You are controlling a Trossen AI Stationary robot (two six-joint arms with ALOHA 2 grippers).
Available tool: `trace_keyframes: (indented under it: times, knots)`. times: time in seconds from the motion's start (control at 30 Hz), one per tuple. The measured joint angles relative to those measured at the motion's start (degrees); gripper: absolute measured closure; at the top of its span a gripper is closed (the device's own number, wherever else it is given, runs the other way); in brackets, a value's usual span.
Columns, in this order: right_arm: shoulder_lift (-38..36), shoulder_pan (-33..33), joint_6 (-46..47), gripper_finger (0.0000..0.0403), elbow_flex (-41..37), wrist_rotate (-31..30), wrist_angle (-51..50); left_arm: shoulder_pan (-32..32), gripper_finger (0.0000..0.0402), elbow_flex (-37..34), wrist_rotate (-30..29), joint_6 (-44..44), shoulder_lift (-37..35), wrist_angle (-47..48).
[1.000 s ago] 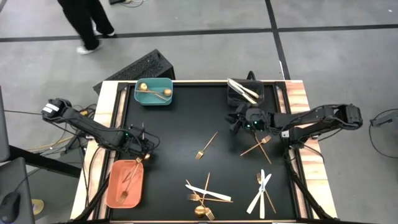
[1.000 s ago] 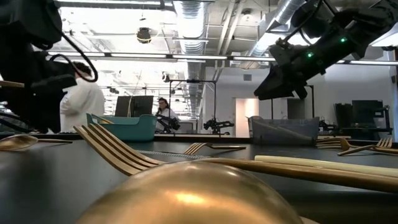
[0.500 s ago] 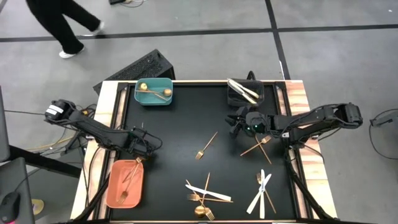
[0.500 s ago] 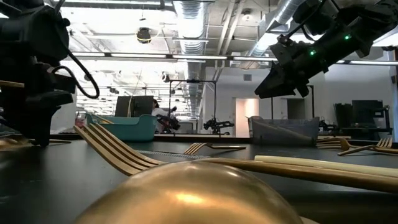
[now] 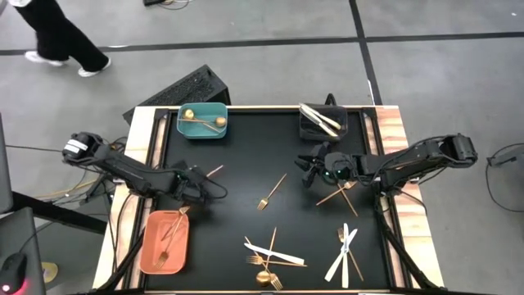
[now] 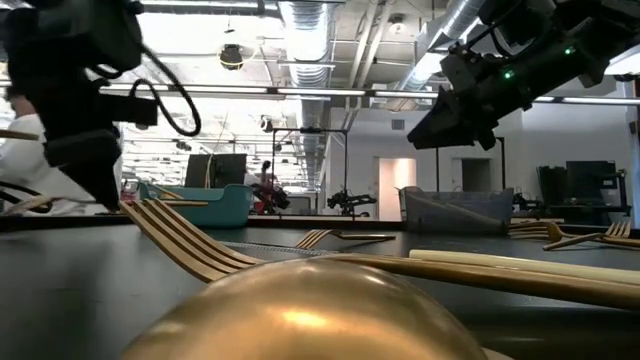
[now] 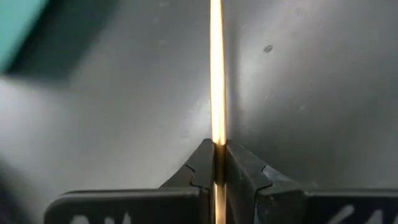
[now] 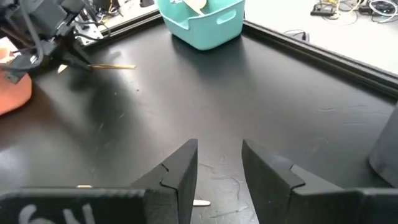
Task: Sort silverware by color (type)
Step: Put the gold spoon into the green bin
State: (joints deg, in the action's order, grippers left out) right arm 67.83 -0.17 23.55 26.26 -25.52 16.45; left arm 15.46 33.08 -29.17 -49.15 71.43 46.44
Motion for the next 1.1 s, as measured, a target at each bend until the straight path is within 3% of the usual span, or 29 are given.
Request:
trace_keyframes:
  times: [0.17, 0.33, 0.57, 0.77, 0.9, 1.1]
  knots:
    - [-0.01, 0.29, 0.01, 0.0250, 0.00, -0.13, 1.27, -5.99, 0.0394, 5.40, -3.09, 23.16, 0.34, -0.55]
    - [-0.01, 1.09, 0.03, 0.0250, 0.02, -0.13, 2.37, -14.26, 0.0395, 11.04, -11.31, 43.96, 0.31, 0.17]
    - [-0.01, 3.30, 0.03, 0.0250, 0.02, -0.13, 2.22, -32.05, 0.0395, 14.66, -15.63, 65.83, 1.01, 0.15]
    - [0.00, 4.53, 0.44, 0.0250, 0.02, -0.11, 2.57, -45.77, 0.0396, 14.80, -22.67, 82.79, 3.25, -0.85]
    - [-0.01, 4.68, 0.45, 0.0250, 0.02, -0.11, 2.58, -50.65, 0.0393, 14.80, -23.98, 92.80, 5.95, -5.80]
    - [0.00, 4.64, 4.27, 0.0250, 0.02, -0.08, 4.05, -53.87, 0.0391, 14.80, -23.61, 112.65, 13.58, -20.42]
